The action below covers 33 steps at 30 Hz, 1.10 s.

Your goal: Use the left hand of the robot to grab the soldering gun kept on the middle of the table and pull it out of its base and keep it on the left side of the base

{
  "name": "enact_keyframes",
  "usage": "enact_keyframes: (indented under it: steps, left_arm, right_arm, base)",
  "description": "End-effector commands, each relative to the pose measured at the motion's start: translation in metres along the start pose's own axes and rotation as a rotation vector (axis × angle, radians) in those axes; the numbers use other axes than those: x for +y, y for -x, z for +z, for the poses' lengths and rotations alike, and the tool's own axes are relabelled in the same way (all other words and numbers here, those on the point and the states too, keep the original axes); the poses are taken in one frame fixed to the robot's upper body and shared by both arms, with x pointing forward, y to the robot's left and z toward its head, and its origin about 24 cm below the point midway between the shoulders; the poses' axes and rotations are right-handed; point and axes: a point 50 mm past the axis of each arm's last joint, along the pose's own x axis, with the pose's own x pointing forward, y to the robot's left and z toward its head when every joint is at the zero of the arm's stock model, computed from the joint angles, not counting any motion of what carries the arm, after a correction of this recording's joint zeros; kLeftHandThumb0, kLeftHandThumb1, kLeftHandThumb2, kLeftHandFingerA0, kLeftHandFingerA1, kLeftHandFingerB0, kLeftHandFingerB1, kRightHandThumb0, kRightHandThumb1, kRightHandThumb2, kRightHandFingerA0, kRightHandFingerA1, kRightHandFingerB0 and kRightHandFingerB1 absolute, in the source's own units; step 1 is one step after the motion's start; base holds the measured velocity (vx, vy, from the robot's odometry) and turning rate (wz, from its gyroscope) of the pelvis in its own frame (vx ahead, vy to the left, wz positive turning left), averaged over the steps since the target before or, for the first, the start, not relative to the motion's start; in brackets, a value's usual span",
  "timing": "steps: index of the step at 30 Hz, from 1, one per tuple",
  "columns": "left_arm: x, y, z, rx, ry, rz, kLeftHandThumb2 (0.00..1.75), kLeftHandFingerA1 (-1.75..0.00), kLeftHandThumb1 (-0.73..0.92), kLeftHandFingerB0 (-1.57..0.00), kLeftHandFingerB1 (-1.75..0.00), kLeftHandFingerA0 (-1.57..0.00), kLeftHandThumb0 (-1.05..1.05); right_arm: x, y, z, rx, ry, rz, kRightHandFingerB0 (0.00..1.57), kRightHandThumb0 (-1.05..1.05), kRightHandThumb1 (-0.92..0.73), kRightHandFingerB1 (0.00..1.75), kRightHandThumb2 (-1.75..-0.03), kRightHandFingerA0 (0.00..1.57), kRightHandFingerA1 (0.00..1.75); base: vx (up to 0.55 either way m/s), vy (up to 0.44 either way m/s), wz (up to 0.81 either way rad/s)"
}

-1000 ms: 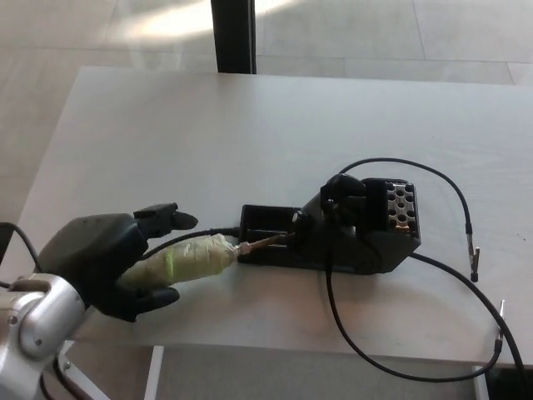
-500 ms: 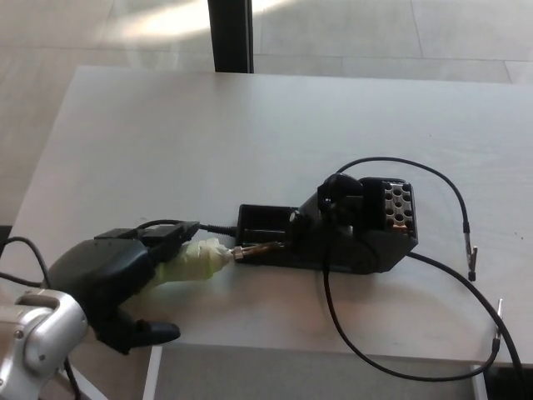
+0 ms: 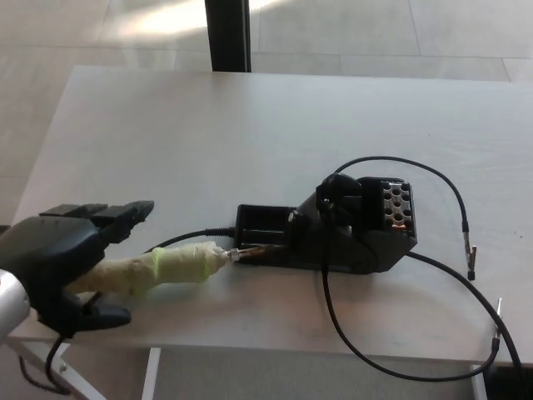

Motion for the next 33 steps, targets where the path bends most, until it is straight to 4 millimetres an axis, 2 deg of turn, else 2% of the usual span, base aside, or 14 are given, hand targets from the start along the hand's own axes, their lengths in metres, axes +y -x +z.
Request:
enact_keyframes:
  steps: [1, 2, 5, 6, 7, 13, 14, 18, 22, 27, 28, 29, 32, 33]
  left_arm:
    - [0.035, 0.022, -0.013, -0.005, 0.222, -0.297, 0.93, -0.18, 0.59, 0.00, -0.07, 0.00, -0.87]
    - [0.063, 0.035, -0.021, -0.011, 0.393, -0.420, 1.05, -0.51, 0.48, 0.00, -0.49, -0.02, -0.38]
    - [0.084, 0.049, -0.032, -0.016, 0.531, -0.458, 0.91, -0.52, 0.57, -0.14, -0.44, -0.21, -0.71]
    - [0.088, 0.052, -0.034, -0.016, 0.548, -0.450, 0.61, -0.45, 0.71, -0.22, -0.32, -0.28, -0.69]
    - [0.099, 0.062, -0.040, -0.025, 0.590, -0.400, 0.90, -0.53, 0.58, -0.16, -0.45, -0.22, -0.71]
    - [0.124, 0.109, -0.081, -0.056, 0.845, -0.146, 0.64, -0.48, 0.85, -0.14, -0.33, -0.21, -0.68]
    - [0.119, 0.117, -0.094, -0.040, 0.919, -0.102, 1.12, -0.52, 0.56, 0.00, -0.50, -0.04, -0.36]
    - [0.074, 0.146, -0.146, 0.286, 1.124, 0.138, 0.64, -0.38, 0.85, -0.18, -0.29, -0.24, -0.60]
    - [0.020, 0.159, -0.180, 0.588, 1.118, 0.225, 0.62, -0.41, 0.72, -0.23, -0.30, -0.24, -0.63]
    - [-0.037, 0.177, -0.202, 0.809, 1.234, 0.311, 0.90, -0.49, 0.57, -0.10, -0.41, -0.18, -0.72]
    - [-0.049, 0.179, -0.203, 0.841, 1.270, 0.341, 0.61, -0.38, 0.71, -0.19, -0.28, -0.23, -0.70]
    - [-0.075, 0.182, -0.203, 0.904, 1.358, 0.408, 0.61, -0.37, 0.72, -0.21, -0.27, -0.20, -0.68]
    - [-0.118, 0.179, -0.197, 0.992, 1.462, 0.403, 0.61, -0.37, 0.74, -0.15, -0.29, -0.17, -0.68]
    - [-0.136, 0.177, -0.191, 1.042, 1.490, 0.377, 1.02, -0.50, 0.45, 0.00, -0.50, 0.00, -0.37]
  right_arm:
    - [-0.005, 0.001, 0.006, -0.038, -0.015, -0.002, 0.68, -0.80, -0.17, 1.14, -1.21, 1.20, 1.02]
    - [-0.007, 0.001, 0.008, -0.041, -0.018, -0.001, 0.67, -0.77, -0.20, 1.11, -1.20, 1.16, 1.04]
    - [-0.006, 0.001, 0.007, -0.040, -0.033, -0.004, 0.66, -0.80, -0.21, 1.12, -1.21, 1.23, 1.03]
    - [-0.006, 0.001, 0.006, -0.039, -0.040, -0.005, 0.60, -0.77, -0.09, 1.27, -1.29, 1.26, 0.99]
    - [-0.006, 0.001, 0.006, -0.037, -0.048, -0.006, 0.64, -0.89, -0.24, 1.15, -1.24, 1.17, 1.06]
    - [-0.002, 0.000, 0.004, -0.032, -0.037, 0.004, 0.58, -0.83, -0.14, 1.15, -1.18, 1.14, 1.04]
    - [-0.001, 0.000, 0.004, -0.032, -0.023, 0.000, 0.49, -0.81, -0.13, 1.31, -1.22, 1.18, 1.01]
    - [0.001, 0.000, 0.002, -0.020, -0.043, 0.004, 0.54, -0.85, -0.16, 1.13, -1.14, 1.11, 1.05]
    - [0.001, 0.000, -0.002, -0.012, -0.054, 0.004, 0.53, -0.93, -0.26, 1.13, -1.20, 1.14, 1.07]
    - [0.000, 0.001, -0.004, -0.013, -0.057, 0.003, 0.36, -0.89, -0.17, 1.38, -1.17, 1.13, 1.07]
    - [0.000, 0.001, -0.003, -0.013, -0.059, 0.003, 0.52, -0.88, -0.24, 1.13, -1.19, 1.12, 1.07]
    - [0.000, 0.001, -0.003, -0.015, -0.059, 0.003, 0.33, -0.85, -0.15, 1.43, -1.23, 1.11, 1.08]
    - [0.000, 0.001, -0.003, -0.009, -0.039, -0.002, 0.33, -0.88, -0.17, 1.38, -1.20, 1.09, 1.08]
    - [0.001, 0.001, -0.003, -0.009, -0.060, 0.006, 0.49, -0.84, -0.23, 1.08, -1.16, 1.17, 1.10]
  base:
    - [0.00, 0.000, 0.00]
    - [0.00, 0.000, 0.00]
    - [0.00, 0.000, 0.00]
    - [0.00, 0.000, 0.00]
    - [0.00, 0.000, 0.00]
    - [0.00, 0.000, 0.00]
    - [0.00, 0.000, 0.00]
    - [0.00, 0.000, 0.00]
    - [0.00, 0.000, 0.00]
    - [0.00, 0.000, 0.00]
    - [0.00, 0.000, 0.00]
    - [0.00, 0.000, 0.00]
    - [0.00, 0.000, 0.00]
    - [0.00, 0.000, 0.00]
